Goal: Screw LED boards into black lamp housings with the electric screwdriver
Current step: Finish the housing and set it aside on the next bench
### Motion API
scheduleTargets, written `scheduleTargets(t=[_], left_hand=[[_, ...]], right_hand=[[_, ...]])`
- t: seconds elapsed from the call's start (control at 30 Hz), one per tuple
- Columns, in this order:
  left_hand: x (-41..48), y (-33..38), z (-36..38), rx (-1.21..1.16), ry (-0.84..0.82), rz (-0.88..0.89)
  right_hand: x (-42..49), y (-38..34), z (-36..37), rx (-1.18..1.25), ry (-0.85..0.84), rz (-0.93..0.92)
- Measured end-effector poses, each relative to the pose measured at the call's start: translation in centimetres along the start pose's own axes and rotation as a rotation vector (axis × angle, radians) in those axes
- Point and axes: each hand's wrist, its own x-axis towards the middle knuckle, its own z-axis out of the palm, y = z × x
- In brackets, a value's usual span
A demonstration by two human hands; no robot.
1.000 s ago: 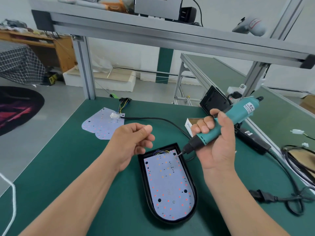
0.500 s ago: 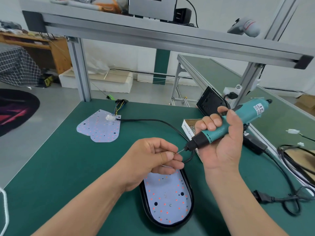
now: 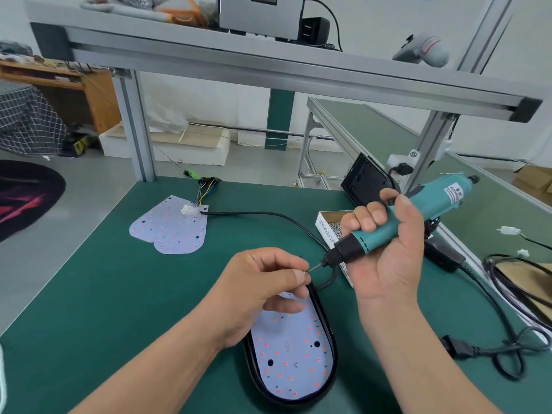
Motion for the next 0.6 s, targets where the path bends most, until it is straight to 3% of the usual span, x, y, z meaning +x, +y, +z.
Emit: scheduleTargets(t=[0.2,0.6], left_hand=[[-0.15,-0.02,0.34,-0.156,-0.031,-0.060],[-0.31,0.11,0.65,-0.144,-0.008,-0.074]], right_hand=[[-0.03,0.00,0.05,-0.019,-0.008,-0.011],[-0.02,0.10,-0.22,-0.028,-0.049,-0.001]])
